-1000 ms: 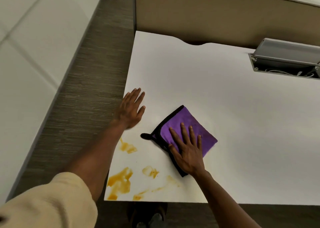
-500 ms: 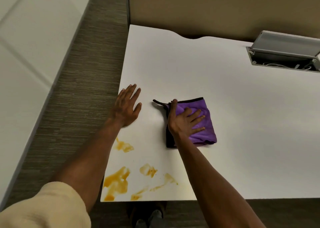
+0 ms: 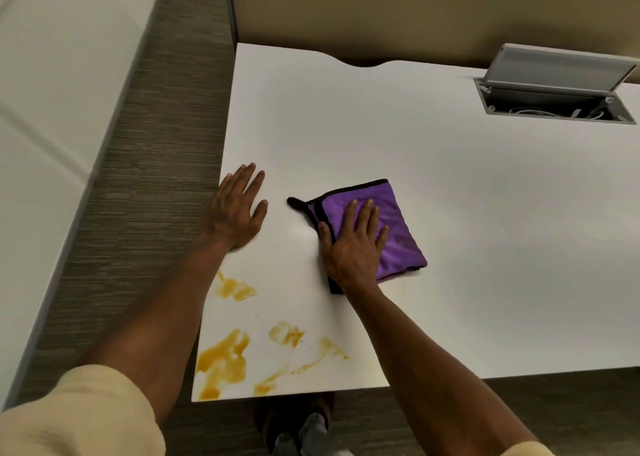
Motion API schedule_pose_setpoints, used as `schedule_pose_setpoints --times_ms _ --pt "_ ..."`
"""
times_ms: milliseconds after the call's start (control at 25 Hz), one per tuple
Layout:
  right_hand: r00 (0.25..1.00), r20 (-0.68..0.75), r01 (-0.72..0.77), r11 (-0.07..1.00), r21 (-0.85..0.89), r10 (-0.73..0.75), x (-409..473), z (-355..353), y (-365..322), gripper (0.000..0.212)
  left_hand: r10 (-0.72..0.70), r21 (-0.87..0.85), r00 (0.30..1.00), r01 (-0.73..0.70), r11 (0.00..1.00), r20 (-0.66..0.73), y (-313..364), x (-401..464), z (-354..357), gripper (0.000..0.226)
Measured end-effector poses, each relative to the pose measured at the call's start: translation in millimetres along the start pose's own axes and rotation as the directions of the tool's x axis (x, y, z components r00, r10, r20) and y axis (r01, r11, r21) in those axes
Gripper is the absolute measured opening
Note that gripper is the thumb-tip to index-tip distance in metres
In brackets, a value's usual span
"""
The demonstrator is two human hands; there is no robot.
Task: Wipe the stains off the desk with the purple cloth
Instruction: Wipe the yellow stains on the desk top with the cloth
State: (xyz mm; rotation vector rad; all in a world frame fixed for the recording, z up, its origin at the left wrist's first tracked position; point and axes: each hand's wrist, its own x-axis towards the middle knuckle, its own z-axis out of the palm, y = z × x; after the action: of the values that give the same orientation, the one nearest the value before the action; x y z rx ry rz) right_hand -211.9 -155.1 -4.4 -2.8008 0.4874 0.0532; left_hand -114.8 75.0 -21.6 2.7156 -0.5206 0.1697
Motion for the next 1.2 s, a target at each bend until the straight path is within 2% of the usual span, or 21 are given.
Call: schedule_pose_setpoints --times_ms 160,320,440,520,560,640,760,840,920,1040,1120,1200 --pt "0.990 0.029 0.140 0.990 -0.029 -0.139 3.5 -4.8 26.4 0.066 0.002 0.012 1.000 -0.002 1.000 0.007 -1.5 -1.3 1.0 0.064" --pt "0.981 0.087 0.174 0.985 0.009 -0.174 14.3 -13.9 25.8 0.060 0.004 -0.004 1.000 -0.004 1.000 0.008 0.1 -1.6 0.2 0.064" --pt "0.897 0.127 0.420 0.906 0.045 -0.423 -26.2 -18.7 62.2 0.057 0.002 -0.015 1.000 -0.002 1.000 0.004 1.4 -3.3 -1.7 0.063" --pt "0.844 0.151 0.514 0.857 0.047 -0.515 -54.8 -23.6 99.2 0.055 0.005 -0.007 1.000 -0.005 1.000 0.006 0.9 -2.7 -2.4 0.063" --pt "0.842 0.156 0.514 0.856 0.055 -0.516 -57.1 -26.0 112.8 0.055 0.001 -0.006 1.000 -0.001 1.000 0.010 0.0 -2.2 -3.0 0.063" --pt "0.891 0.145 0.428 0.903 0.039 -0.429 -44.1 -29.0 119.6 0.056 0.003 0.003 1.000 -0.003 1.000 0.009 -0.2 -2.7 -0.7 0.063" --pt "0.975 0.076 0.213 0.977 -0.020 -0.211 -10.4 -25.9 85.7 0.060 0.012 0.007 1.000 -0.012 1.000 -0.005 -1.3 -2.4 1.3 0.063" --pt "0.984 0.080 0.164 0.986 -0.035 -0.161 0.8 -21.5 59.5 0.061 0.019 0.005 1.000 -0.019 1.000 -0.002 -1.4 -3.2 2.1 0.063" --pt "0.958 0.117 0.263 0.965 0.000 -0.261 -8.9 -18.4 48.0 0.062 0.023 -0.010 1.000 -0.023 1.000 -0.014 -0.5 -1.9 1.6 0.063" --pt "0.866 0.163 0.481 0.876 -0.020 -0.472 -64.5 -18.2 75.2 0.057 0.030 -0.004 0.999 -0.030 1.000 -0.014 -0.4 -3.1 0.4 0.063" --pt "0.846 0.162 0.517 0.856 -0.011 -0.509 -92.5 -21.9 110.1 0.055 0.053 0.014 0.999 -0.053 0.998 0.001 -0.5 -4.6 1.7 0.060" --pt "0.875 0.158 0.461 0.887 0.018 -0.458 -86.9 -31.9 133.0 0.055 0.062 0.019 0.997 -0.063 0.998 0.037 -2.4 -3.5 2.0 0.058"
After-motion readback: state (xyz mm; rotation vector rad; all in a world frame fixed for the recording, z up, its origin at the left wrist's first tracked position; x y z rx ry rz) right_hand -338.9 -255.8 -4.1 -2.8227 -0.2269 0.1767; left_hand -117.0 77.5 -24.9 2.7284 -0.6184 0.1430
